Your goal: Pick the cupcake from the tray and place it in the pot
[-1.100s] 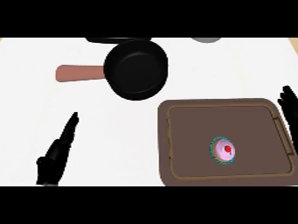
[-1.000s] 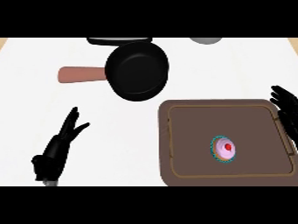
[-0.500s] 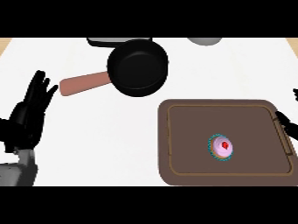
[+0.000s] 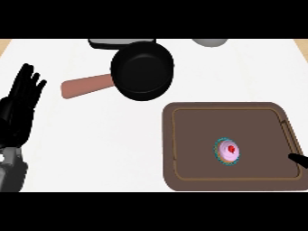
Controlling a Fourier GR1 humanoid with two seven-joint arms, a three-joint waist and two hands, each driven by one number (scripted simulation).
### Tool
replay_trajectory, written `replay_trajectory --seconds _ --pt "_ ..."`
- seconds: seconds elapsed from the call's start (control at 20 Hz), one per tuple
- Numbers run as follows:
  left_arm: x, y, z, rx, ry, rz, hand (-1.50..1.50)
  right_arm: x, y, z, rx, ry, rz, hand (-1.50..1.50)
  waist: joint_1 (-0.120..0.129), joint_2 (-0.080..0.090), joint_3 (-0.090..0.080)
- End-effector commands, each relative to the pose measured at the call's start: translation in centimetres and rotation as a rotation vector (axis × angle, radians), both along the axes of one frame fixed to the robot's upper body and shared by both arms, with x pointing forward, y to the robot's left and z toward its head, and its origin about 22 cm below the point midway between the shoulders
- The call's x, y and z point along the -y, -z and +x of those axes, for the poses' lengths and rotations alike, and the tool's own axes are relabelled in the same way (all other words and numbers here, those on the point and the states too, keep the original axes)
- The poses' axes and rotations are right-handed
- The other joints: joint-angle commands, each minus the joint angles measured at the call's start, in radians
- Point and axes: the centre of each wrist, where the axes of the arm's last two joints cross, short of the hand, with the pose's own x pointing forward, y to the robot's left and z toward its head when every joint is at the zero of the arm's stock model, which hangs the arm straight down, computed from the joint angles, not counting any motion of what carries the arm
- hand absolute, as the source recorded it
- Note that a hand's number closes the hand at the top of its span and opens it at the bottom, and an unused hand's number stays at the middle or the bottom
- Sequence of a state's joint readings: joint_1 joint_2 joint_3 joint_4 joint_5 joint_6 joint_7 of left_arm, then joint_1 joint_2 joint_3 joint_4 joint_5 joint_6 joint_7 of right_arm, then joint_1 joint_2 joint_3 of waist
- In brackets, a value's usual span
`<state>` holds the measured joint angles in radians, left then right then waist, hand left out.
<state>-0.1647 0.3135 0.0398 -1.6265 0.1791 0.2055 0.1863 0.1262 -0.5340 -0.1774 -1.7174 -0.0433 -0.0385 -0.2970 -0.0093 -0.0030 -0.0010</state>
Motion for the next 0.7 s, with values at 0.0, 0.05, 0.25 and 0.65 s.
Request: replay_trajectory --seconds 0.0,0.05,0.25,0.65 --pt "-0.1 -0.5 0.4 0.002 -0.019 0.004 0.0 -1.3 -4.1 -1.1 -0.167 -0.101 -0.145 -1.5 -0.009 -0.002 -0.002" --pt "0.6 -0.4 0.2 -0.009 0.009 -0.008 0.0 -1.6 -4.2 -0.9 -0.23 -0.125 -0.159 -1.5 -0.002 -0.001 -0.002" --pt "0.8 -0.5 0.0 0.017 0.017 -0.002 0.0 -3.0 -6.9 -0.3 -0.42 -0.188 -0.347 -1.5 0.013 0.001 -0.004" --pt "0.3 0.1 0.7 0.021 0.029 -0.008 0.0 -11.2 -7.5 0.0 -0.629 -0.212 -0.502 -1.5 0.028 0.006 -0.002"
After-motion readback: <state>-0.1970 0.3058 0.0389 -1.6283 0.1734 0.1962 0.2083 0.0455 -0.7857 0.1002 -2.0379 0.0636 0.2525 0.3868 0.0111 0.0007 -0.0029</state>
